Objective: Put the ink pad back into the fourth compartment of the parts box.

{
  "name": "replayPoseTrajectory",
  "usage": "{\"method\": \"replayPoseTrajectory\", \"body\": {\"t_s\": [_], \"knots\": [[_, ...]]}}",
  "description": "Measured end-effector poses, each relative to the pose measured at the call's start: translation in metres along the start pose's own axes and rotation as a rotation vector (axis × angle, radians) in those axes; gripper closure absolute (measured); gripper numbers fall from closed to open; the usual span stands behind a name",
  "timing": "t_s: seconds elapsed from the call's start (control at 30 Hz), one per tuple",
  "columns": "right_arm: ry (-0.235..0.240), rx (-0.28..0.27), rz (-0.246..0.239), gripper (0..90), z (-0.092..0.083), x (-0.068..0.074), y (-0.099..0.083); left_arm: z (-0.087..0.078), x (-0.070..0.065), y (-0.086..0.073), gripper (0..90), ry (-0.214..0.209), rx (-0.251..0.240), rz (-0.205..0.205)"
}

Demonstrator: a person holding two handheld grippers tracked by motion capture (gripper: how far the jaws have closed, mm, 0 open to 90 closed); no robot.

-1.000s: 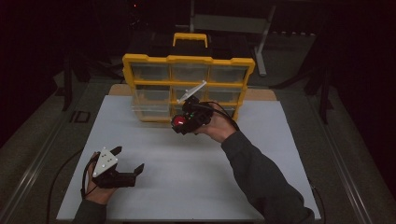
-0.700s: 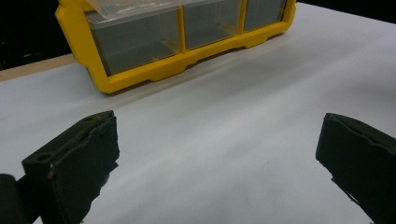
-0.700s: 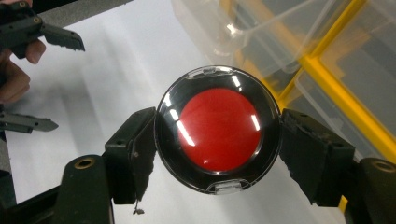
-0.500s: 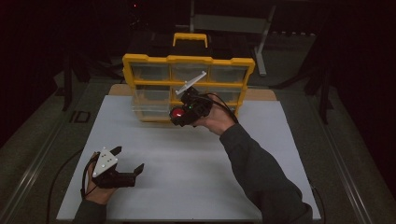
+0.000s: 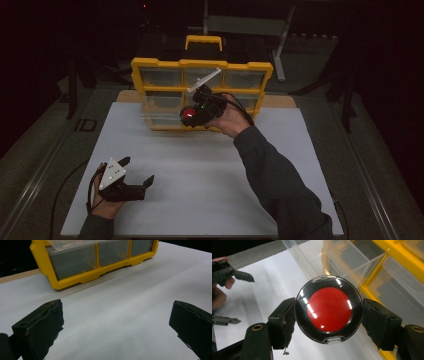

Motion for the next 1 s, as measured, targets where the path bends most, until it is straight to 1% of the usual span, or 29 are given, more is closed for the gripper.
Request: {"method": "replayPoseTrajectory", "body": {"t_s": [0.3,0.63,0.73,1.0], "knots": [[-0.003,-0.020,0.021,29.5,-0.003,-0.006,0.014,0.000,-0.001,0.000,0.0,-0.002,0.001,0.002],[-0.017,-0.027,0.026,29.5,-0.002,-0.012,0.027,0.000,0.000,0.000,0.0,-0.001,0.000,0.001],[-0.015,-0.036,0.038,29.5,-0.003,-0.014,0.031,0.000,0.000,0.000,0.0,-0.002,0.000,0.001],[-0.012,-0.053,0.051,29.4,-0.003,-0.019,0.038,0.000,0.000,0.000,0.0,-0.002,0.001,0.002]]}}
Point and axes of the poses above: each handheld gripper's, and its own axes: z roughly forward along the jaws, y roughly out of its top, x roughly to its left, the point moved 8 cm from there along z, roughly forward along the jaws, and after that the axes turned 11 degrees about x, right-handed, at the moved point
